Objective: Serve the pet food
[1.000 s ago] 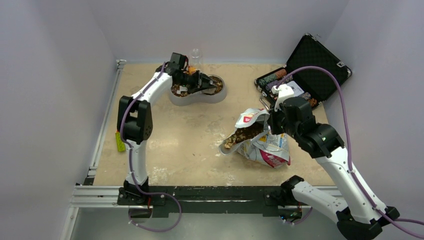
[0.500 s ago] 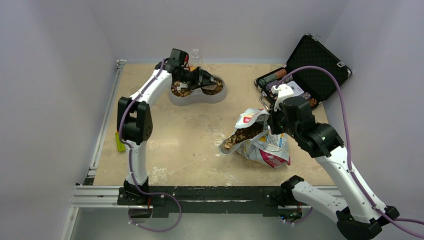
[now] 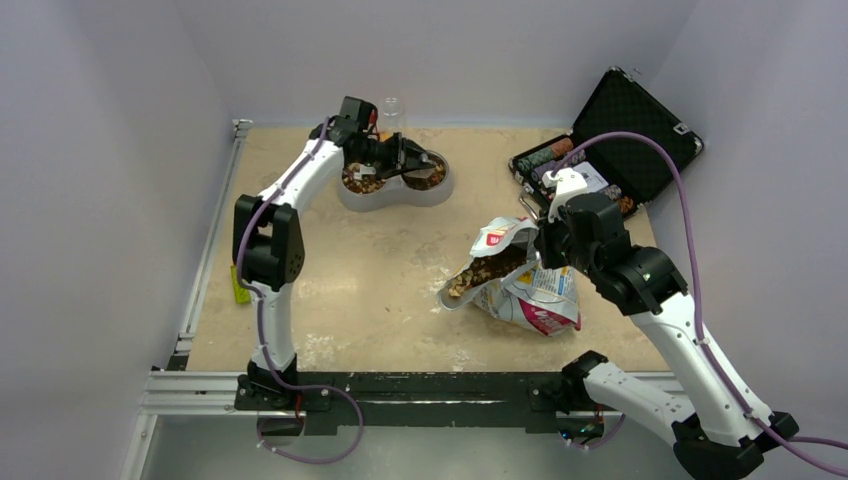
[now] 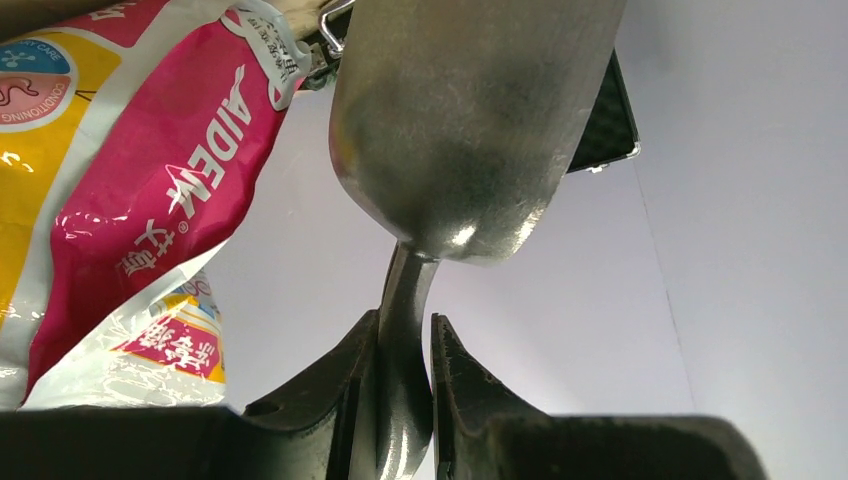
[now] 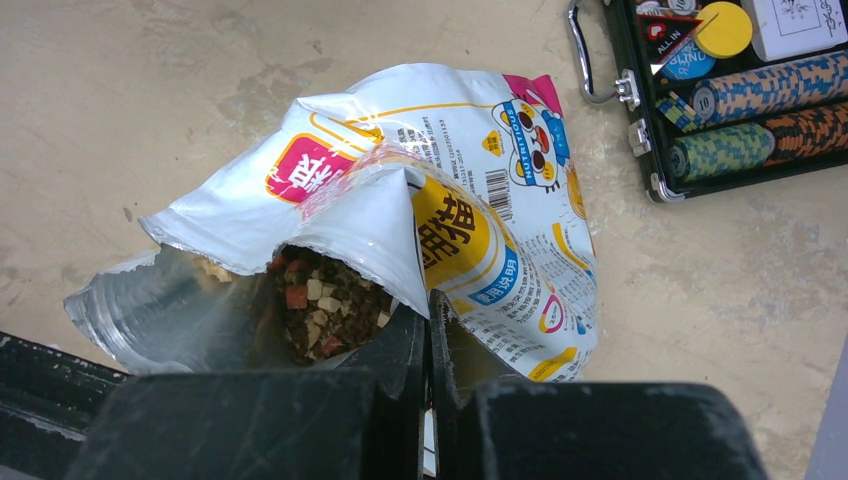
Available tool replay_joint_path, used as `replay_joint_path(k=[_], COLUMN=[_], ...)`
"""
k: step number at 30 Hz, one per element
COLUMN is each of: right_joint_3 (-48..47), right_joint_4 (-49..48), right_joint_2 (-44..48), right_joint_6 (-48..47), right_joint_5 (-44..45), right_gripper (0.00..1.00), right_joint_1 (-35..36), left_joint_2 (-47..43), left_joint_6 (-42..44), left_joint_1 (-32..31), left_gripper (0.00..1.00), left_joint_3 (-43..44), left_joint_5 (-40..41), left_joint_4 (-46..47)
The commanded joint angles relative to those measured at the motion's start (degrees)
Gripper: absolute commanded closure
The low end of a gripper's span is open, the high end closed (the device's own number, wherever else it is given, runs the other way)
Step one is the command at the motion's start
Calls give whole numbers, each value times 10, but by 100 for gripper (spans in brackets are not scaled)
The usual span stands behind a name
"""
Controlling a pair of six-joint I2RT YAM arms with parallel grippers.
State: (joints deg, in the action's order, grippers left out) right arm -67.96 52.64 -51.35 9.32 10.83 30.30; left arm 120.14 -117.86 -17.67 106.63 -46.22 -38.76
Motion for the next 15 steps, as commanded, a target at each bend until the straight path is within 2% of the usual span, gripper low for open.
replay_joint_path(k=[1,4,6,12,15], right_joint_3=[-12,-12,-12,-14,-15], right_joint_4=[-37,-35,-34,-33,-33], right_joint_2=[3,4,5,6,7], right_joint_6=[-10,-9,-10,-8,-7], right_joint_5=[22,23,23,19,20], right_gripper=[100,100,100,100,100], right_joint_1=[-9,-9,-9,-9,-9], left_joint_2=[-27,-47,-51,-17,-16], left_joint_6=[3,-8,-17,-5,3], left_joint_1=[-1,-4,-3,-3,-3], left_gripper=[100,100,100,100,100], left_joint_3=[-8,-68,-75,29,19], left_joint_5=[-16,-16,-16,-15,-14], left_joint_4=[-2,24,38,3,-2])
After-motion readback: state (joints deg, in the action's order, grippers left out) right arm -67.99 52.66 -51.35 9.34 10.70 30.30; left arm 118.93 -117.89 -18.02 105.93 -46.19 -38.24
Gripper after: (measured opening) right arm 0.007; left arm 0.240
